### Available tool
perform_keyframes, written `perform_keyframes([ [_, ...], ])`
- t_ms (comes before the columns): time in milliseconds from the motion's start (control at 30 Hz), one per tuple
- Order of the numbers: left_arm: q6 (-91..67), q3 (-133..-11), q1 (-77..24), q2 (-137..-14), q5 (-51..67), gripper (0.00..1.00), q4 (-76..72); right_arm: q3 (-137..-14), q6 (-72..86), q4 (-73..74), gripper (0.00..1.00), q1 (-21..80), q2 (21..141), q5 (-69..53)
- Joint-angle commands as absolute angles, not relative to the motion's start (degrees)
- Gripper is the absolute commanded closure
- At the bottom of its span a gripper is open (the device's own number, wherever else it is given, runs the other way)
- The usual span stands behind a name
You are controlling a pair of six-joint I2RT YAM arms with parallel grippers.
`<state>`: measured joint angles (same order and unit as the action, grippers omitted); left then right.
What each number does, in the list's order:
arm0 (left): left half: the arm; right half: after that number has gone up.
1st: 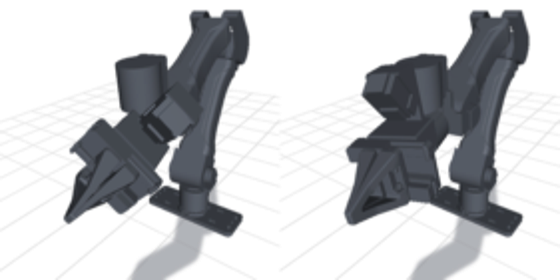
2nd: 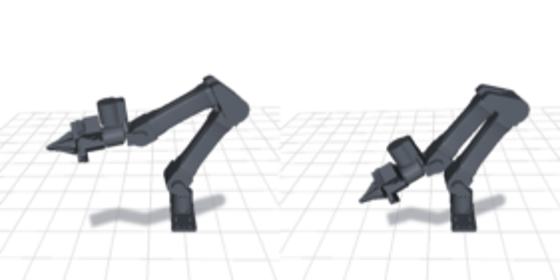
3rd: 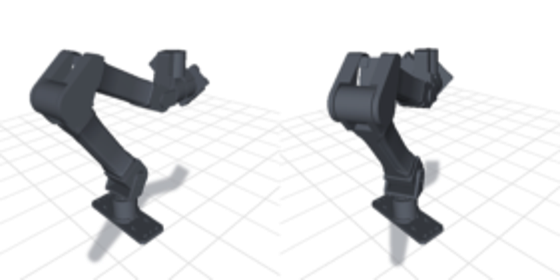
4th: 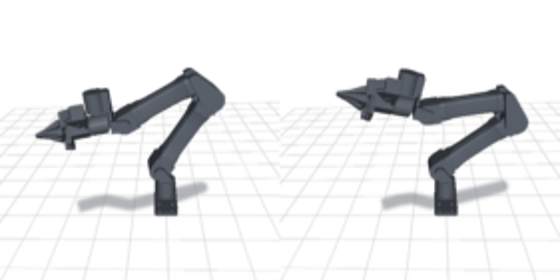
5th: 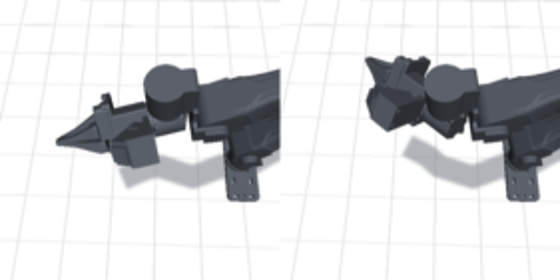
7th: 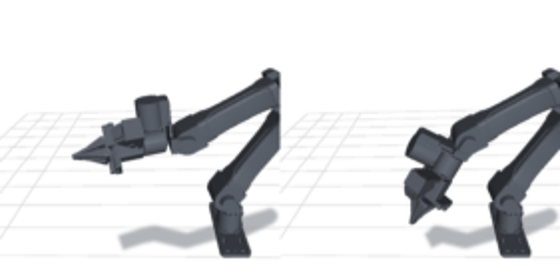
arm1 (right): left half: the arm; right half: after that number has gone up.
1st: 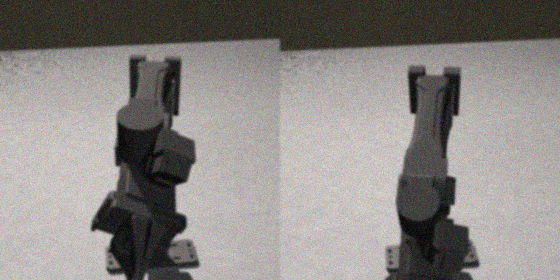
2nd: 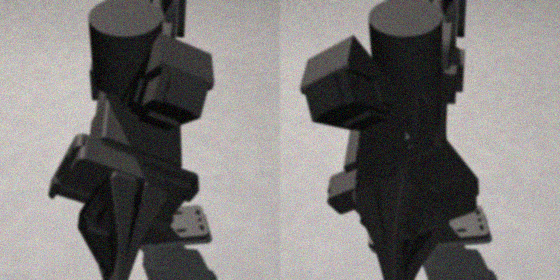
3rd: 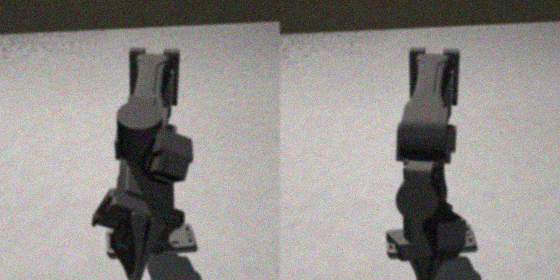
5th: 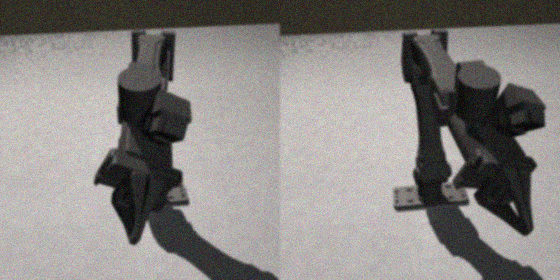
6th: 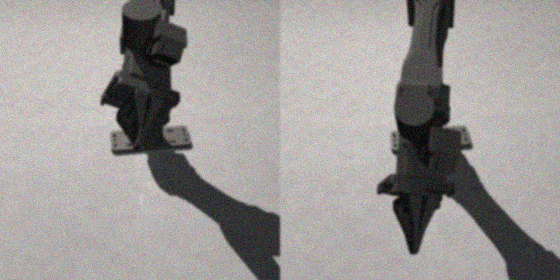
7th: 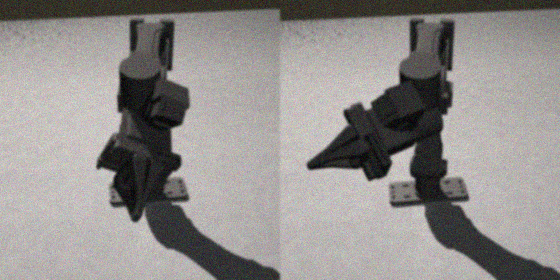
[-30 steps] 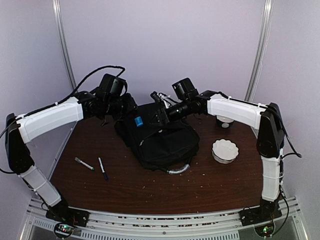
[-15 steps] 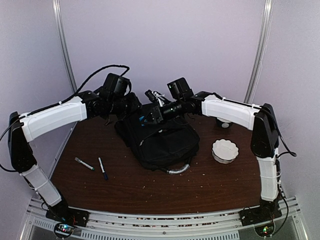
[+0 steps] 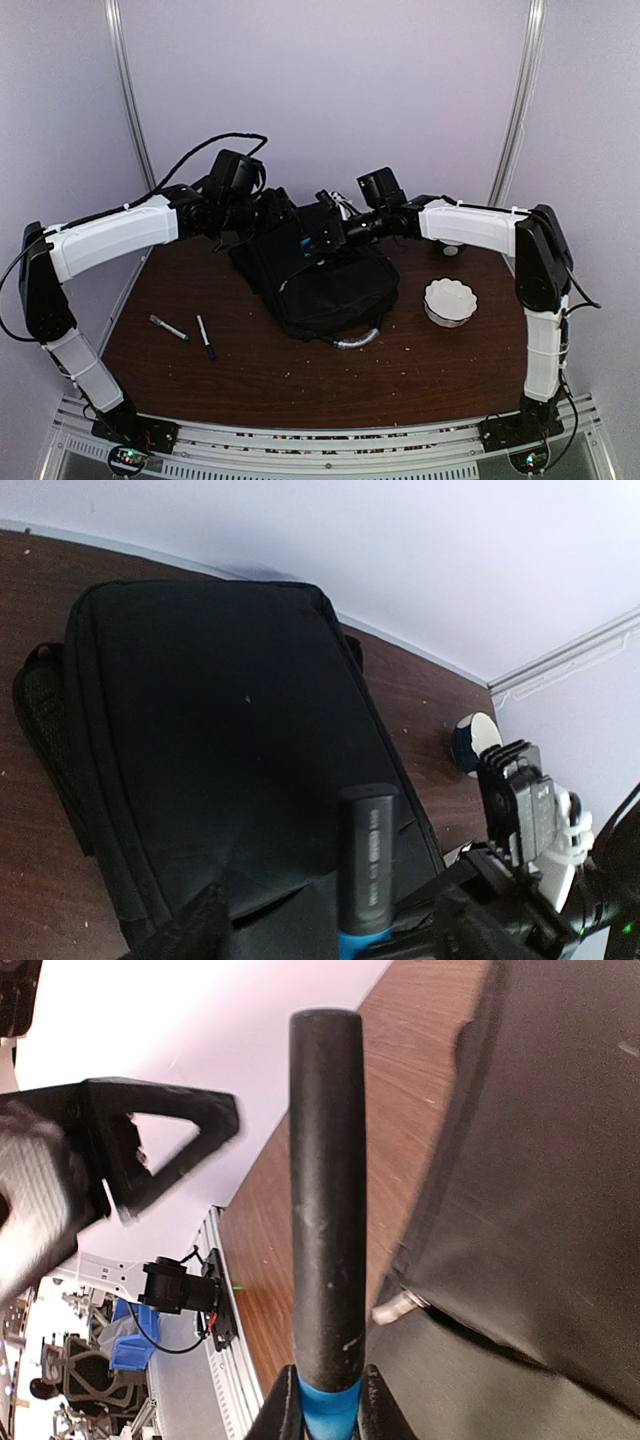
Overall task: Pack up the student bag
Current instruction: Pass from the left arm to the right, then place the pen in the upper front pocket of the bag.
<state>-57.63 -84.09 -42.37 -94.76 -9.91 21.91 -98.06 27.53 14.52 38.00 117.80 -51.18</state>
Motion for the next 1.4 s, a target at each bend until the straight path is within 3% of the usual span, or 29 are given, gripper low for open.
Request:
perform_keyframes([
  [0,-45.6,-79.9,-40.8,-93.4,-2.1,0.41,11.8,-89.8,25.0,15.7,0.95,33.4,106.9,-52.3],
  [200,-28.2,-79.7,-40.8,-96.0,5.9,0.44,8.0,-72.0,23.5,17.3,0.94,30.6,97.0,-54.8],
  [500,-21.4,-87.6,-41.7,-102.6,5.8,0.45,16.4,-63.9,21.2,21.3,0.94,30.6,97.4,-57.8],
  [1067,-23.1,-84.6,-41.7,-100.7,4.9,0.44,16.7,-75.1,37.5,14.2,0.95,28.0,113.6,-64.0],
  [1367,-24.0,-84.4,-41.9,-101.1,5.1,0.44,16.3,-86.6,36.9,20.1,0.94,25.1,121.3,-61.8],
])
